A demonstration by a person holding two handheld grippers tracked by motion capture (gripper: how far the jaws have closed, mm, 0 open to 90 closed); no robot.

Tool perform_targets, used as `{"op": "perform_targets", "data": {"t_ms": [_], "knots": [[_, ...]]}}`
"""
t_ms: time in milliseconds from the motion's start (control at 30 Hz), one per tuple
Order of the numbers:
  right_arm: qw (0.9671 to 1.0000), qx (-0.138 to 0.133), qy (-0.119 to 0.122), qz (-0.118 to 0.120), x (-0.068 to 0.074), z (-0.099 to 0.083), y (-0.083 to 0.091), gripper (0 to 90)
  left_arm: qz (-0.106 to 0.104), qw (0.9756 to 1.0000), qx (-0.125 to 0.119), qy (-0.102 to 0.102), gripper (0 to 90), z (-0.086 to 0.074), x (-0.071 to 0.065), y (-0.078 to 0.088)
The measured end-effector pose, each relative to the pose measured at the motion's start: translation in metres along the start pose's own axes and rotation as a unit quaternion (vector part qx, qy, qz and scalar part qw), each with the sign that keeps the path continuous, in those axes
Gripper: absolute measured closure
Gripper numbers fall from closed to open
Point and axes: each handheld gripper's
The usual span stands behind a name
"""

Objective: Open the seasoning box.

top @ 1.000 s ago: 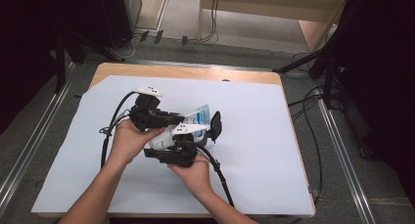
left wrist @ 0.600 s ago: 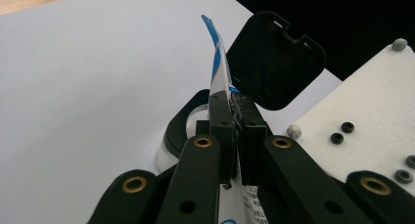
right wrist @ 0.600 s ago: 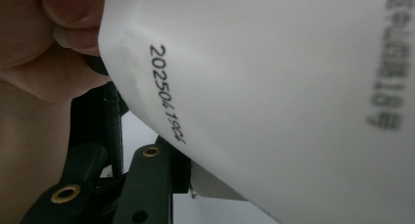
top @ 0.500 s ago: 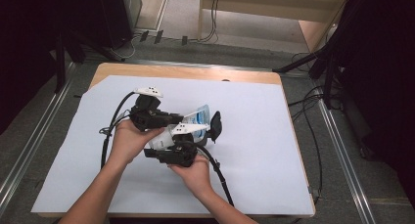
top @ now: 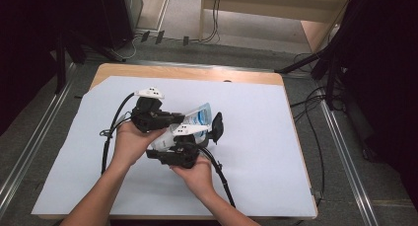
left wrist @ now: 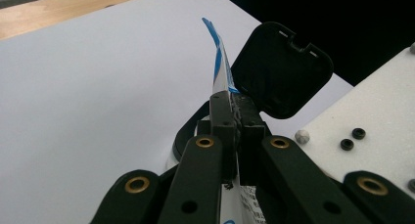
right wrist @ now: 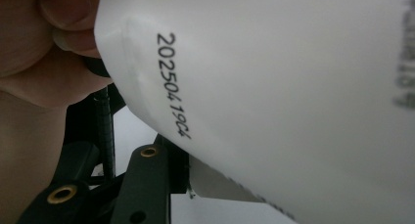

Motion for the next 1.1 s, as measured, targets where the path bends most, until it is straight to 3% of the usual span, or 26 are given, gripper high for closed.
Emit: {"op": "perform_targets", "data": {"t_ms": [233, 633, 867, 1100], "knots": [[0.9998, -0.002, -0.012, 0.014, -0.0012, 0.0007, 0.0007, 63.4, -0.004, 1.0, -0.001, 0.002, 89.8, 0.0, 0.0004, 0.0001], [0.9994, -0.004, -0.021, 0.027, -0.0024, 0.0009, 0.0008, 63.7, -0.032, 0.9992, 0.01, 0.022, 86.4, -0.0004, 0.0046, -0.0007], [0.999, -0.007, -0.026, 0.035, -0.0035, 0.0022, 0.0017, 63.6, -0.026, 0.9995, 0.004, 0.018, 88.5, -0.0004, 0.0028, -0.0002], [0.9996, -0.006, -0.015, 0.024, -0.0016, 0.002, 0.0006, 62.9, -0.009, 0.9999, -0.001, 0.012, 89.8, -0.0006, 0.0013, 0.0014]]}}
Point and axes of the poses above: each handheld gripper's, and its own axes: y roughly backward along the jaws, z roughly out of its top, x roughly to its left, and after that the axes turned 12 degrees about -z, right-handed
